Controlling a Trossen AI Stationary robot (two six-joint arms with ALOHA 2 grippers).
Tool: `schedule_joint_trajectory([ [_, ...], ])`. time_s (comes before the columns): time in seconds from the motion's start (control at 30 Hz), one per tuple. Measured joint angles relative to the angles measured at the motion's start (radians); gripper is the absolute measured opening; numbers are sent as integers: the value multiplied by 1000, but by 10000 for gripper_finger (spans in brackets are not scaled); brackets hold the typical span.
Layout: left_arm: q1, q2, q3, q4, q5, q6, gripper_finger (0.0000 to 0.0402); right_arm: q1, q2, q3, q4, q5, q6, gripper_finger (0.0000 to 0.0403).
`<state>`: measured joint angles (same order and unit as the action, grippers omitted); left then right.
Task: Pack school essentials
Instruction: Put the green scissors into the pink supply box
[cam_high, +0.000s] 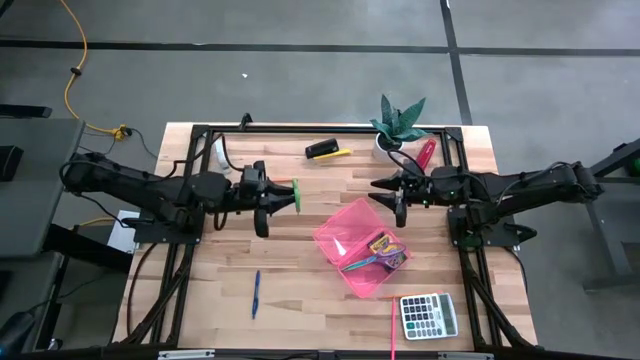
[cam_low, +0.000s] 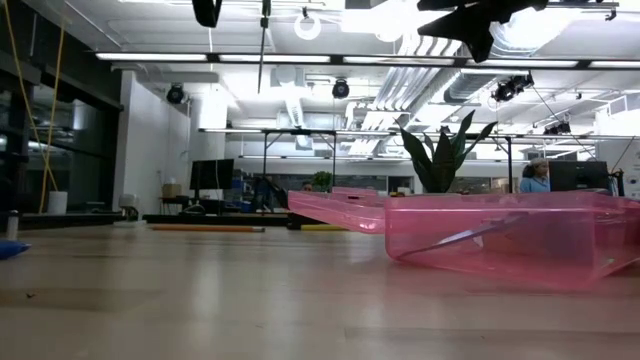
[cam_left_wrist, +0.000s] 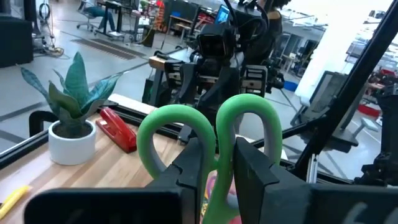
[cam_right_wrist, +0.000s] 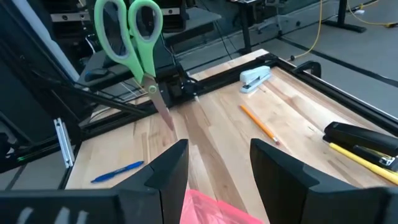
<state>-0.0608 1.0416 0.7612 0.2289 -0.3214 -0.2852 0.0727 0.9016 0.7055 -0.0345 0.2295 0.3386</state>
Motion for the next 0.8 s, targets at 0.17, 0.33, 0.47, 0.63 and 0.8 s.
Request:
schedule_joint_trajectory([
  [0.17, 0, 0, 0, 1, 0, 0, 39, 0, 0, 0, 1, -5, 2, 165],
  [0.33, 0, 29, 0, 18, 24, -37, 39, 0, 0, 0, 22, -18, 1, 165],
  [0.47, 0, 150, 47, 18, 98, -75, 39, -1, -17, -1, 121, -18, -7, 165],
  [0.63, -9, 409, 256, 3, 212, -69, 39, -1, -81, -1, 197, 12, -33, 165],
  [0.8, -36, 677, 567, -180, 295, 13, 39, -1, -162, -1, 181, 59, -54, 165],
])
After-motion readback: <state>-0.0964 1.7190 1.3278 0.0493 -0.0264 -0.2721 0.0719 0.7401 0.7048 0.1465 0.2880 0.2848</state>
